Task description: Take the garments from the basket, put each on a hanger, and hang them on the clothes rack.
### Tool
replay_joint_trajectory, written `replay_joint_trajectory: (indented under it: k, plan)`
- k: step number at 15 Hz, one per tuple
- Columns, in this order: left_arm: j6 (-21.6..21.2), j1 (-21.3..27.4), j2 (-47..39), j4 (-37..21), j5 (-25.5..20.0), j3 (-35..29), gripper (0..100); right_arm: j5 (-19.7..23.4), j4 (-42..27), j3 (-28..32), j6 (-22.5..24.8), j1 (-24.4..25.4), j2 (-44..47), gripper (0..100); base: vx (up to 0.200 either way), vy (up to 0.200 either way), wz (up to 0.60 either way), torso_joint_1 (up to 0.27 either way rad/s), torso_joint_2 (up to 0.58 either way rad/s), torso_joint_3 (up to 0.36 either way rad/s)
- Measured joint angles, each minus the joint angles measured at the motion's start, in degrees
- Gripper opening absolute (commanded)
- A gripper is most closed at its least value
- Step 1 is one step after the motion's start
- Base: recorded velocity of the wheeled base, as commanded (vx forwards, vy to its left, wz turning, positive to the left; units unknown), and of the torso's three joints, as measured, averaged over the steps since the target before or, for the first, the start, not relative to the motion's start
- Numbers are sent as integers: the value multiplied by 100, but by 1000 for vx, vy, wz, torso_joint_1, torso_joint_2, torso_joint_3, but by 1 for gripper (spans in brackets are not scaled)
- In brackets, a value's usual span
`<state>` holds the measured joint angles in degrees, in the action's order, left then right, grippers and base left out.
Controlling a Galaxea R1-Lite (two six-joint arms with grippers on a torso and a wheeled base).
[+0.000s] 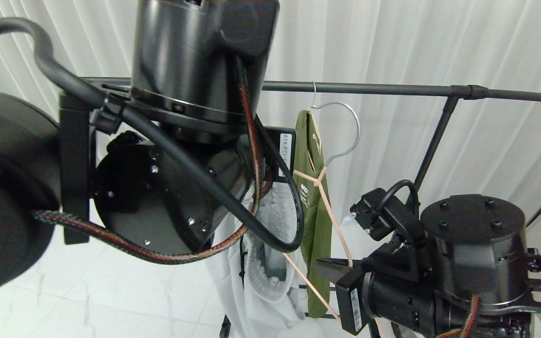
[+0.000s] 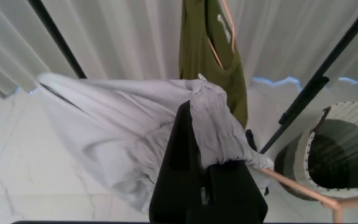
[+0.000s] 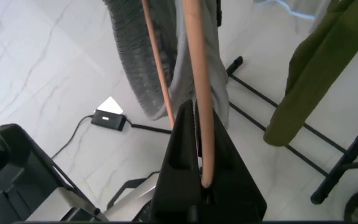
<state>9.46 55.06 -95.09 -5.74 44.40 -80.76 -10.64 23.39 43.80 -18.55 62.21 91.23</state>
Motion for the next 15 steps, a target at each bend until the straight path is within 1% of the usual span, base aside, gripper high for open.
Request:
replay_joint_trajectory:
  k: [4, 6, 7, 10, 11, 15]
  plan:
    - [-24, -221, 101, 0, -6, -29, 0, -33, -566, -172, -11, 0, -204, 0, 0, 0, 0, 0, 0, 0]
    - [-21, -201, 134, 2, -22, -46, 0, -30, -640, -196, -18, 0, -256, 0, 0, 0, 0, 0, 0, 0]
    - [-10, -96, 140, 2, -22, -46, 0, -30, -635, -177, -20, -6, -256, 0, 0, 0, 0, 0, 0, 0]
    - [50, 334, 107, 2, -22, 23, 0, -90, -550, -56, -68, -24, -212, 0, 0, 0, 0, 0, 0, 0]
    - [79, 391, 83, 2, -20, 39, 0, -121, -475, -37, -71, -24, -201, 0, 0, 0, 0, 0, 0, 0]
    - [112, 477, 66, 9, 21, 234, 0, -255, 189, -67, -79, -28, -100, 0, 0, 0, 0, 0, 0, 0]
